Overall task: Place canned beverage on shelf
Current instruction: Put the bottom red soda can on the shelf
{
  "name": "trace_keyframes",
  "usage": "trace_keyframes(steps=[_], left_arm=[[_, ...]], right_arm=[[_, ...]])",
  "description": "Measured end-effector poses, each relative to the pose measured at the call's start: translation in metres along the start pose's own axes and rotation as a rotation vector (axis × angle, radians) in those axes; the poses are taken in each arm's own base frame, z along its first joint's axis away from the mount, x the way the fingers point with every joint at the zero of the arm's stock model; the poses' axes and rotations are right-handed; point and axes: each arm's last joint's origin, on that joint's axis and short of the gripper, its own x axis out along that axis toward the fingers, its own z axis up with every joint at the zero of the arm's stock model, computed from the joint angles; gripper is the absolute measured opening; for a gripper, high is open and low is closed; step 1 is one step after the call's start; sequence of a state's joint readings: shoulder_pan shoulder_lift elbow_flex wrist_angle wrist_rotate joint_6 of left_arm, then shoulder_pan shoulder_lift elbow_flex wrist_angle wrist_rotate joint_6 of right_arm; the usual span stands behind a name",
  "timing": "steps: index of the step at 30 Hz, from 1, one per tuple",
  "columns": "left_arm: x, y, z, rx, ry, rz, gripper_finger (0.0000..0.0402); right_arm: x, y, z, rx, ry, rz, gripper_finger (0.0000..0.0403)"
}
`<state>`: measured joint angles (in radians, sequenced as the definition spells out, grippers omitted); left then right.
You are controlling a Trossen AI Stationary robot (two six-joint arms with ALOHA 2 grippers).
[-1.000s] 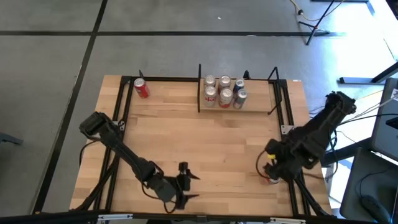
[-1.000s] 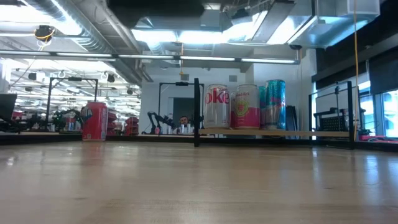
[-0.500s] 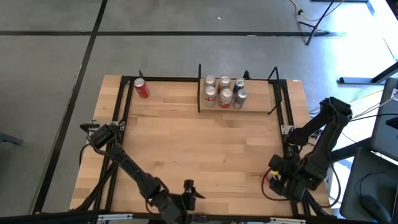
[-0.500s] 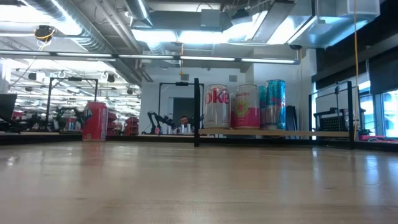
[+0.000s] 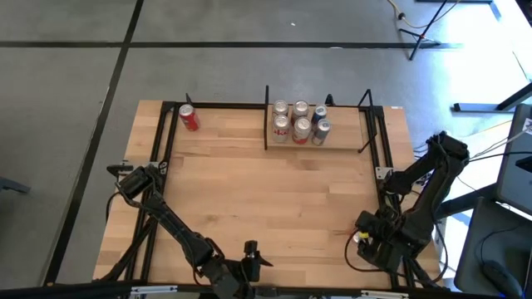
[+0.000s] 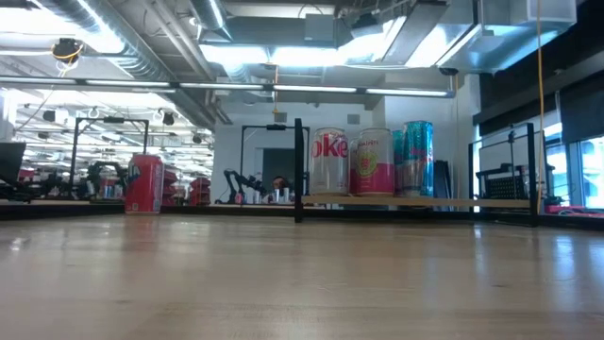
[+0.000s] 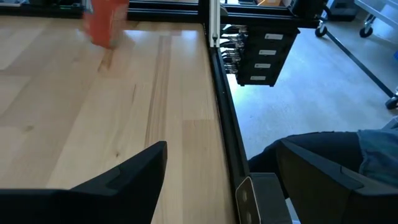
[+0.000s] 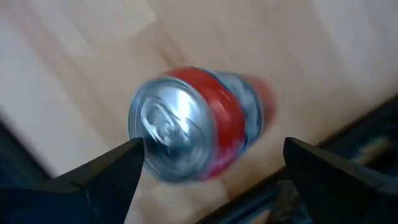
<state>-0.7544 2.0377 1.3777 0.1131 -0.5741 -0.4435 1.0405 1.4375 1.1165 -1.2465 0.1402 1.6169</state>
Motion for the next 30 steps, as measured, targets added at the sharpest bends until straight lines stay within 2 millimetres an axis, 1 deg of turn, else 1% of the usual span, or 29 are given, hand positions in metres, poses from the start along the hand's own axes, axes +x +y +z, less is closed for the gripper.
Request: trace_keyframes(steps=[5,11,13,15,17,19,24,27,30], left_arm=[[0.0,0.001,0.0,0.001,0.0,0.002,0.0289],[0.001,0.001,0.001,0.007,0.0,0.004,0.0289],[0.001,0.001,0.0,0.008,0.001,0.004,0.0289],[0.001,0.001,0.0,0.01,0.003,0.005,0.0289],[0.001,0.002,0.0,0.011,0.004,0.006,0.0289],[0.001,0.002,0.0,0.011,0.004,0.006,0.0289],[0.001,0.002,0.0,0.011,0.004,0.007,0.0289],[0.002,0.003,0.001,0.009,0.005,0.01,0.0289],[0.003,0.004,0.001,0.007,0.004,0.013,0.0289]], right_arm=[[-0.001,-0.007,0.0,-0.006,-0.006,-0.062,0.0374],[-0.002,-0.008,0.003,-0.013,-0.044,-0.063,0.0374],[-0.001,-0.007,0.003,-0.056,-0.047,-0.059,0.0374],[0.001,-0.005,0.004,-0.149,-0.074,-0.071,0.0374],[0.007,-0.003,0.004,-0.311,-0.093,-0.113,0.0374],[0.016,-0.002,0.002,-0.425,-0.078,-0.167,0.0374],[0.041,-0.003,0.009,-0.57,0.022,-0.315,0.0374],[0.053,-0.004,0.018,-0.643,0.088,-0.396,0.0374],[0.065,0.0,0.03,-0.707,0.136,-0.428,0.0374]])
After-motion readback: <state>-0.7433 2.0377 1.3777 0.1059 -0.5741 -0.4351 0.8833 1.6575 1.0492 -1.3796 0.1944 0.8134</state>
